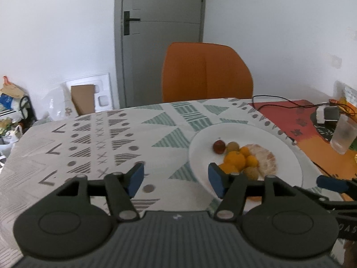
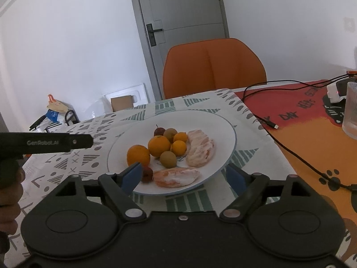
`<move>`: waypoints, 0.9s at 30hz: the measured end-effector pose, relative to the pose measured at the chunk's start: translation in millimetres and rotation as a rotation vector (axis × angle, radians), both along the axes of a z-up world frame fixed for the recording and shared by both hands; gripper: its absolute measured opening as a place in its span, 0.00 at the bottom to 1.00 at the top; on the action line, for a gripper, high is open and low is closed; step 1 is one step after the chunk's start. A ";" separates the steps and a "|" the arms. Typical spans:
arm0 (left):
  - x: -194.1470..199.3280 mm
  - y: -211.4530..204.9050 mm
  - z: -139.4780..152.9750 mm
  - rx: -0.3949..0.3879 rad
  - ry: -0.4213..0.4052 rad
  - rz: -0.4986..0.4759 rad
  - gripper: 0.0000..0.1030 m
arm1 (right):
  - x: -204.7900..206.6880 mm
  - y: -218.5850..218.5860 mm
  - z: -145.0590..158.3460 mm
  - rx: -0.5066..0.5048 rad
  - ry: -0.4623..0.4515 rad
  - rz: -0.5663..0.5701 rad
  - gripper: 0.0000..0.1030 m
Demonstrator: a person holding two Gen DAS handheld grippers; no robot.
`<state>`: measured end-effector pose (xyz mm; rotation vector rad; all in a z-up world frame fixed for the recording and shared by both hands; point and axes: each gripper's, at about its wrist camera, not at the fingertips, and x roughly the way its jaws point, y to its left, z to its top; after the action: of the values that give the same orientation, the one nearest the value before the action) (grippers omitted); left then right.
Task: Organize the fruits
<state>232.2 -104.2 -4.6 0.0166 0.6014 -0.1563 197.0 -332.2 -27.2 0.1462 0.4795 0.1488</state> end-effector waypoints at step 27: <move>-81.7 42.0 31.4 0.006 -0.073 0.114 0.94 | -40.6 21.9 24.9 0.019 -0.010 0.089 1.00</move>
<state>150.5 -62.2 26.7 -0.0064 0.5288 -0.0433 156.4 -310.3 -2.3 0.1427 0.4747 0.2409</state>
